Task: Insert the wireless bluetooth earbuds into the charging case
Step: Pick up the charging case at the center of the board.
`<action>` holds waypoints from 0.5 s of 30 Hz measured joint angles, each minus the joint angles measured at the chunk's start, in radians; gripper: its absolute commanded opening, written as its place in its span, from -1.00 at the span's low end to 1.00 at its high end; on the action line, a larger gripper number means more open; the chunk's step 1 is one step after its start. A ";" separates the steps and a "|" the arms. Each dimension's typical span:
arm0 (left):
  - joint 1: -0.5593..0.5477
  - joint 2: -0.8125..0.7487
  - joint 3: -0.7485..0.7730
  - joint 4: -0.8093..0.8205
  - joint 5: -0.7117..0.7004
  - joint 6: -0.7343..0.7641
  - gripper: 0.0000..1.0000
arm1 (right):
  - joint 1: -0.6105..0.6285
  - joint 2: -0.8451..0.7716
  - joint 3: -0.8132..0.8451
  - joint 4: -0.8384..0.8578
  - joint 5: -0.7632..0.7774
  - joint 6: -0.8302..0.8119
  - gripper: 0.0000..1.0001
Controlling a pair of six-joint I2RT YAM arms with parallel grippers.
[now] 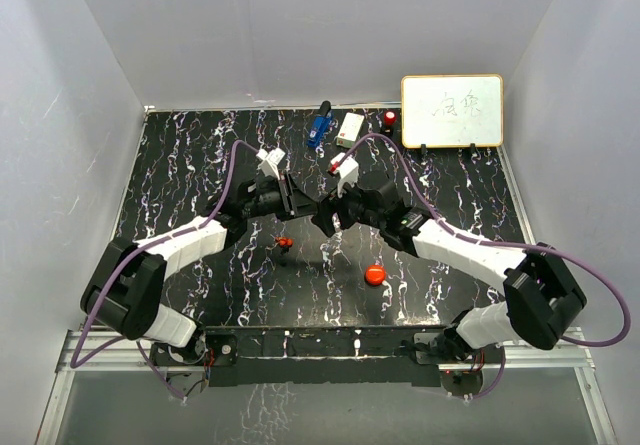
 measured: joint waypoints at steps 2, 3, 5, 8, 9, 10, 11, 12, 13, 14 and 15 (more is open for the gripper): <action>0.000 0.006 0.008 -0.001 0.002 0.001 -1.00 | 0.000 0.008 0.000 0.000 -0.003 -0.002 0.29; 0.000 0.006 0.010 -0.001 0.002 0.003 -1.00 | 0.000 0.013 0.000 0.001 -0.003 0.000 0.20; 0.000 0.006 0.014 -0.005 0.000 0.008 -1.00 | 0.001 0.016 0.000 0.002 -0.008 -0.002 0.06; -0.001 0.007 0.020 -0.007 -0.003 0.010 -1.00 | 0.007 0.016 0.000 0.009 -0.018 0.000 -0.09; 0.000 0.007 0.021 -0.008 -0.003 0.011 -1.00 | 0.008 0.016 0.000 0.010 -0.018 0.000 -0.14; 0.000 0.008 0.022 -0.007 -0.003 0.012 -1.00 | 0.007 0.016 0.000 0.012 -0.018 0.000 -0.19; 0.000 0.008 0.022 -0.007 -0.003 0.012 -1.00 | 0.007 0.016 0.000 0.013 -0.017 0.000 -0.23; 0.000 0.008 0.022 -0.007 -0.003 0.012 -1.00 | 0.007 0.016 0.000 0.014 -0.017 -0.001 -0.27; 0.000 0.008 0.022 -0.007 -0.003 0.013 -1.00 | 0.007 0.016 0.000 0.014 -0.017 -0.001 -0.32; 0.000 0.010 0.023 -0.007 -0.003 0.013 -1.00 | 0.007 0.016 0.000 0.015 -0.016 -0.001 -0.35; 0.000 0.011 0.024 -0.006 -0.003 0.013 -0.94 | 0.007 0.016 0.000 0.015 -0.014 -0.001 -0.40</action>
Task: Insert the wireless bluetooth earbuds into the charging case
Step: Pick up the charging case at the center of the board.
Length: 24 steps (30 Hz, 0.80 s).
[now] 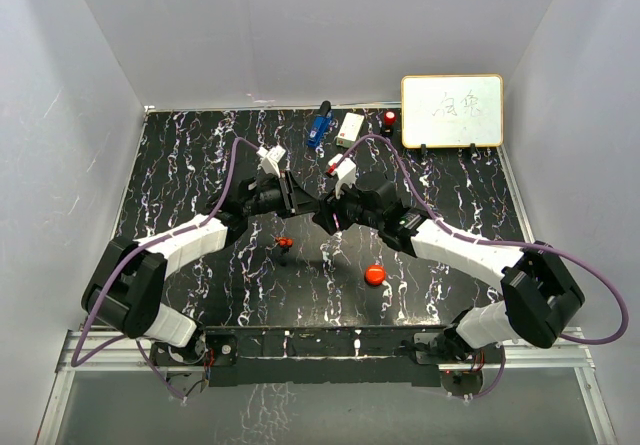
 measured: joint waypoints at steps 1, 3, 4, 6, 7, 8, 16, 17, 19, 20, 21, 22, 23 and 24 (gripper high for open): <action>0.000 0.002 0.000 0.002 0.000 0.000 -0.86 | 0.000 0.000 0.000 0.000 0.001 0.000 -0.43; 0.000 0.005 0.001 0.004 0.001 0.000 -0.69 | 0.000 0.000 0.000 -0.002 0.004 0.000 -0.45; 0.000 0.007 0.002 0.005 0.001 0.000 -0.63 | 0.000 0.000 0.000 -0.002 0.005 0.000 -0.45; 0.000 0.007 0.002 0.006 0.001 0.000 -0.49 | 0.000 0.000 0.000 -0.002 0.006 0.000 -0.46; 0.000 0.007 0.002 0.006 0.001 0.000 -0.45 | 0.000 0.000 0.000 -0.002 0.007 0.000 -0.46; 0.000 0.007 0.002 0.006 0.000 0.000 -0.42 | 0.000 0.000 0.000 -0.002 0.007 0.000 -0.46; 0.000 0.007 0.002 -0.003 -0.012 0.003 -0.26 | -0.001 -0.003 0.000 0.002 0.013 0.000 -0.47; 0.000 0.007 0.002 -0.004 -0.013 0.004 -0.26 | -0.001 -0.003 0.000 0.002 0.013 0.000 -0.47; 0.000 0.007 0.002 -0.006 -0.015 0.004 -0.26 | -0.001 -0.004 0.000 0.001 0.013 0.000 -0.47; 0.000 0.006 0.002 -0.006 -0.016 0.004 -0.26 | -0.001 -0.004 -0.001 0.002 0.014 0.000 -0.47; 0.000 0.006 0.002 -0.007 -0.016 0.004 -0.26 | -0.001 -0.004 -0.001 0.002 0.014 0.000 -0.47; 0.000 0.006 0.002 -0.008 -0.017 0.004 -0.26 | -0.001 -0.004 -0.002 0.002 0.015 0.000 -0.48; -0.001 0.006 0.002 -0.009 -0.018 0.004 -0.27 | -0.001 -0.004 -0.002 0.002 0.015 0.000 -0.48; -0.001 0.006 0.002 -0.009 -0.019 0.004 -0.27 | -0.001 -0.004 -0.002 0.001 0.015 0.000 -0.48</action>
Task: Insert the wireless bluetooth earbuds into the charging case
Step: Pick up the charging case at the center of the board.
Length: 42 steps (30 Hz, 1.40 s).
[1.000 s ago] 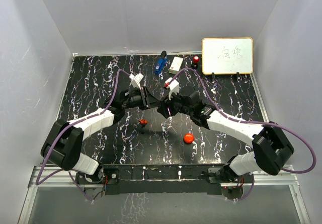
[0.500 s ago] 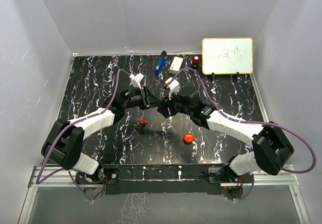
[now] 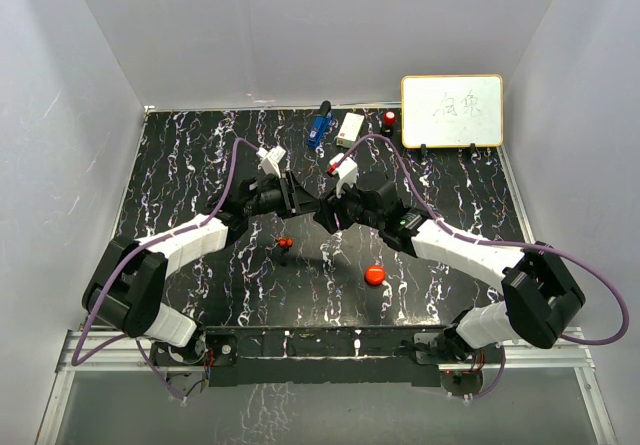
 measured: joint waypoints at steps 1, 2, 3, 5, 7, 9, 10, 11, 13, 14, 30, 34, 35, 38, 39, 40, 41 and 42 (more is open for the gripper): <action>0.000 0.000 0.000 0.000 -0.002 0.000 -0.27 | 0.000 0.000 0.000 0.000 0.000 0.000 -0.48; 0.000 0.000 0.000 0.000 -0.003 0.000 -0.27 | 0.000 0.000 0.000 0.000 0.000 0.000 -0.48; 0.000 -0.001 0.000 0.000 -0.004 0.000 -0.27 | 0.000 0.000 0.000 0.000 0.000 0.000 -0.48; 0.000 -0.003 0.000 0.000 -0.008 0.000 -0.27 | 0.000 -0.002 0.000 0.000 0.000 0.000 -0.48; 0.000 -0.006 0.000 0.000 -0.012 0.000 -0.27 | 0.000 -0.003 0.000 0.001 0.000 0.000 -0.48; 0.000 -0.007 0.000 0.000 -0.015 0.000 -0.27 | 0.000 -0.003 0.000 0.002 0.000 0.000 -0.48; 0.000 -0.008 0.000 0.000 -0.016 0.000 -0.27 | 0.000 -0.003 0.000 0.002 0.000 0.000 -0.48; 0.000 -0.008 0.000 -0.001 -0.018 0.000 -0.27 | 0.000 -0.003 -0.001 0.002 0.000 0.000 -0.48; 0.000 -0.011 0.000 -0.003 -0.022 0.000 -0.27 | 0.000 -0.003 -0.002 0.004 0.000 0.000 -0.48; 0.000 -0.011 0.000 -0.004 -0.023 0.000 -0.27 | 0.000 -0.003 -0.002 0.005 0.000 0.000 -0.48; -0.001 -0.019 0.000 -0.011 -0.038 -0.001 -0.39 | 0.000 -0.005 -0.006 0.008 0.000 0.000 -0.48; -0.004 -0.024 0.000 -0.010 -0.039 -0.003 -0.61 | 0.000 -0.005 -0.007 0.008 0.000 0.000 -0.48; -0.005 -0.027 0.000 -0.011 -0.039 -0.002 -0.63 | 0.000 -0.005 -0.007 0.008 0.001 0.000 -0.48; -0.005 -0.030 0.000 -0.011 -0.040 -0.003 -0.63 | 0.000 -0.005 -0.007 0.011 0.000 0.000 -0.48; -0.005 -0.030 0.000 -0.011 -0.040 -0.003 -0.62 | 0.000 -0.006 -0.007 0.011 0.000 0.000 -0.48; -0.005 -0.030 0.000 -0.011 -0.040 -0.003 -0.58 | 0.000 -0.006 -0.007 0.011 0.000 0.000 -0.48; -0.005 -0.030 0.000 -0.011 -0.040 -0.003 -0.56 | 0.000 -0.006 -0.007 0.011 0.001 0.000 -0.48; -0.005 -0.030 0.000 -0.011 -0.040 -0.003 -0.54 | 0.000 -0.006 -0.007 0.012 0.000 0.000 -0.48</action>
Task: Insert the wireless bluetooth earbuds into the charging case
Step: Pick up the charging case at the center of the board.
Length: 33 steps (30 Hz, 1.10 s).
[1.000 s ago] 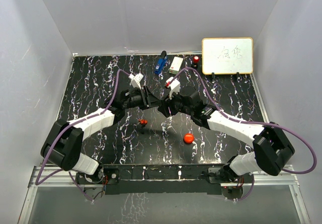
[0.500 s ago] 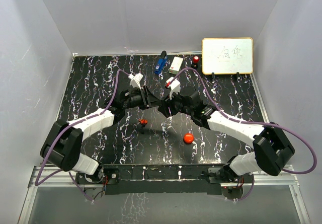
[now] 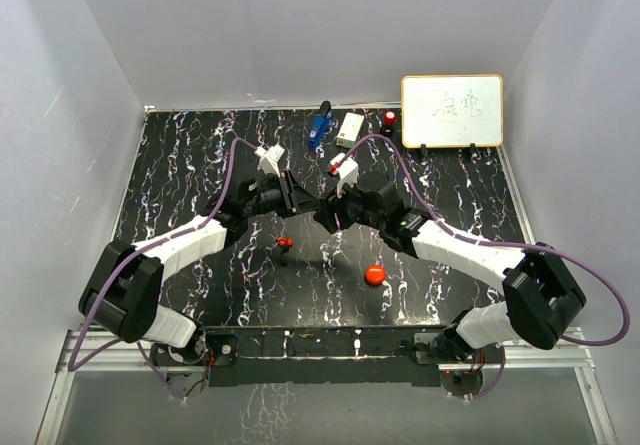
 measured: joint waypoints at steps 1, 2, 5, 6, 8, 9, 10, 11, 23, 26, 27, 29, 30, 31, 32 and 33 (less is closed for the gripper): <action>0.000 0.000 0.000 0.000 0.000 0.000 -0.52 | 0.000 0.000 0.000 0.000 0.000 0.000 -0.48; 0.000 -0.001 0.000 0.000 0.000 0.000 -0.51 | 0.000 0.000 0.000 0.000 0.000 0.000 -0.48; 0.000 -0.003 0.000 -0.001 -0.002 0.000 -0.50 | 0.000 -0.002 0.000 0.000 0.000 0.000 -0.48; 0.000 -0.003 0.000 -0.001 -0.003 0.000 -0.47 | 0.000 -0.002 0.000 0.001 0.000 0.000 -0.48; 0.000 -0.004 0.000 -0.001 -0.004 0.000 -0.45 | 0.000 -0.003 0.000 0.001 0.000 0.000 -0.48; 0.000 -0.005 0.000 -0.001 -0.005 0.000 -0.45 | 0.000 -0.003 0.000 0.002 0.000 0.000 -0.48; 0.000 -0.006 0.000 -0.001 -0.006 0.000 -0.44 | 0.000 -0.003 0.000 0.003 0.000 0.000 -0.48; 0.000 -0.006 0.000 -0.001 -0.006 0.000 -0.44 | 0.000 -0.003 0.000 0.003 0.000 0.000 -0.48; 0.001 -0.007 0.000 -0.002 -0.021 0.000 -0.43 | 0.000 -0.010 -0.014 0.000 0.000 0.000 -0.48; 0.002 -0.008 0.000 -0.001 -0.023 0.000 -0.44 | 0.000 -0.010 -0.014 0.000 0.000 0.000 -0.48; 0.002 -0.008 0.000 -0.002 -0.024 0.000 -0.43 | 0.000 -0.010 -0.014 0.000 0.000 0.000 -0.48; 0.002 -0.009 0.000 -0.001 -0.024 0.000 -0.42 | 0.000 -0.010 -0.014 0.000 0.000 0.000 -0.48; 0.002 -0.009 0.000 -0.001 -0.024 0.000 -0.42 | 0.000 -0.011 -0.014 0.000 0.000 0.000 -0.48; 0.003 -0.009 0.000 0.000 -0.024 -0.001 -0.42 | 0.000 -0.011 -0.014 0.000 0.000 0.000 -0.48; 0.003 -0.009 -0.001 0.001 -0.024 -0.001 -0.41 | 0.000 -0.011 -0.014 0.000 0.000 0.000 -0.48; 0.003 -0.009 -0.001 0.003 -0.023 -0.002 -0.39 | 0.000 -0.011 -0.014 0.000 0.000 0.000 -0.48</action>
